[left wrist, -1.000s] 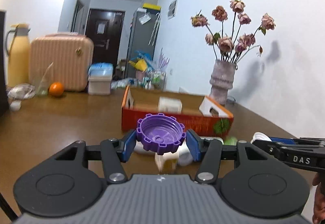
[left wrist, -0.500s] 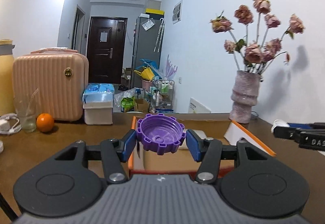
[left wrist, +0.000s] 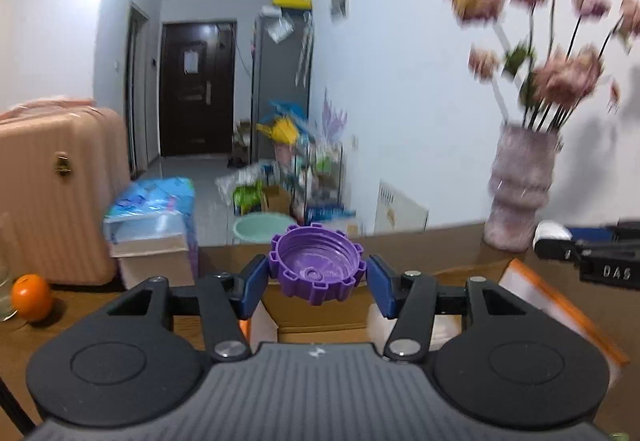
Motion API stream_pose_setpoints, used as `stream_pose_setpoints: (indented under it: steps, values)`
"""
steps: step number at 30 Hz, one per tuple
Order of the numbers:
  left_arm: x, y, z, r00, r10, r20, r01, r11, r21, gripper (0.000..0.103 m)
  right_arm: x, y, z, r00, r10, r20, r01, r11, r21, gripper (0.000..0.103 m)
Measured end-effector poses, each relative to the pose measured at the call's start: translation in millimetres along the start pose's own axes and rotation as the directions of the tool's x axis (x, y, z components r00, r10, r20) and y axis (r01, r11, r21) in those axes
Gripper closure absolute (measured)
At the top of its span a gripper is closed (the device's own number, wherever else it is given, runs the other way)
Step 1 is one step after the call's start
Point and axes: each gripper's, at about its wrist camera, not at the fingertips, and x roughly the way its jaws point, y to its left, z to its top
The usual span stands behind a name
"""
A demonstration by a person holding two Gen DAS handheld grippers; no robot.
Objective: Organize rigid objects
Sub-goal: 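Carry both caps into the red box and open the left tool over it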
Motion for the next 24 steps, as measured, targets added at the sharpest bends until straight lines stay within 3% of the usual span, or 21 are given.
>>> stream_pose_setpoints:
  steps: [4,7,9,16,21,24]
  values:
    - [63.5,1.5,0.5,0.988,0.002,-0.152,-0.002,1.000,0.002,0.048,51.2,-4.4,7.1,0.993,-0.007,-0.115,0.002,0.999,-0.036,0.063]
    - [94.3,4.7,3.3,0.968,-0.032,-0.250,0.024,0.999,-0.036,0.048,86.6,-8.1,7.7,0.982,-0.034,-0.188,0.022,0.998,-0.067,0.063]
    - [102.6,3.9,4.3,0.962,-0.052,-0.269,0.046,0.999,-0.028,0.048,106.2,-7.6,5.8,0.970,-0.066,-0.232,0.041,0.993,-0.112,0.063]
    - [108.9,-3.9,-0.1,0.952,-0.056,-0.300,0.065,0.998,0.022,0.048,132.5,-6.9,-8.7,0.928,-0.020,-0.373,-0.019,0.995,-0.100,0.063]
    - [120.0,-0.7,-1.9,0.926,-0.059,-0.373,0.064,0.998,0.000,0.044,143.2,-7.4,-12.6,0.899,0.000,-0.437,-0.042,0.995,-0.087,0.063]
    - [119.5,-1.5,-2.8,0.920,-0.057,-0.388,0.064,0.998,0.004,0.039,140.2,-9.3,-13.2,0.906,0.003,-0.423,-0.036,0.997,-0.070,0.063]
